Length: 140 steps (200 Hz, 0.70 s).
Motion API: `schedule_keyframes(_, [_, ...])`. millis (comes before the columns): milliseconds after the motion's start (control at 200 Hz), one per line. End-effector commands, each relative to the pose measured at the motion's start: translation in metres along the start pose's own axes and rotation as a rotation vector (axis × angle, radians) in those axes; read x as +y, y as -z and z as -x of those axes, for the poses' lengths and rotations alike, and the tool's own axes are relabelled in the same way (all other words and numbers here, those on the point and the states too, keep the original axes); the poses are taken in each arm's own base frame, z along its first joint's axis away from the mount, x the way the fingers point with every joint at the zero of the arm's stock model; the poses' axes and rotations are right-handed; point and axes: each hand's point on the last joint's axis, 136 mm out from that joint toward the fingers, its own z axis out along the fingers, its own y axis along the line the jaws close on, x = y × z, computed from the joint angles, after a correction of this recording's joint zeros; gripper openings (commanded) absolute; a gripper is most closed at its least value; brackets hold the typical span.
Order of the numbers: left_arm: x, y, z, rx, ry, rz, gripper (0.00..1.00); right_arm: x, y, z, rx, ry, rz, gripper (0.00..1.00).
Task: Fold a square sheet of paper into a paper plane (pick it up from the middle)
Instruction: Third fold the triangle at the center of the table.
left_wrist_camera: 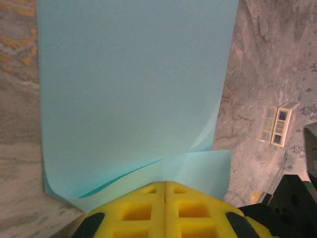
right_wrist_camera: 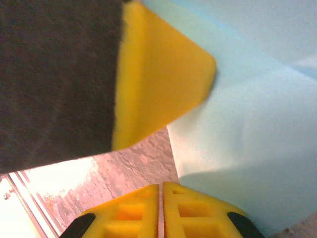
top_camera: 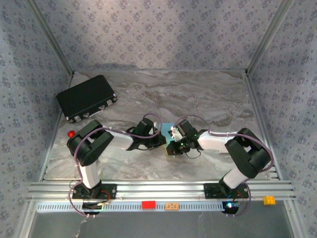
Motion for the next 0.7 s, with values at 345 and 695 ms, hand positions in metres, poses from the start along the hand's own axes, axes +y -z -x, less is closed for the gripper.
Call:
schedule_keyframes(345, [0.024, -0.007, -0.004, 0.000, 0.001, 0.094, 0.02, -0.014, 0.005, -0.031, 0.011, -0.102, -0.001, 0.12])
schedule_keyframes(695, [0.027, -0.006, -0.004, -0.004, 0.008, 0.105, 0.02, -0.020, 0.019, -0.048, 0.002, -0.149, -0.044, 0.11])
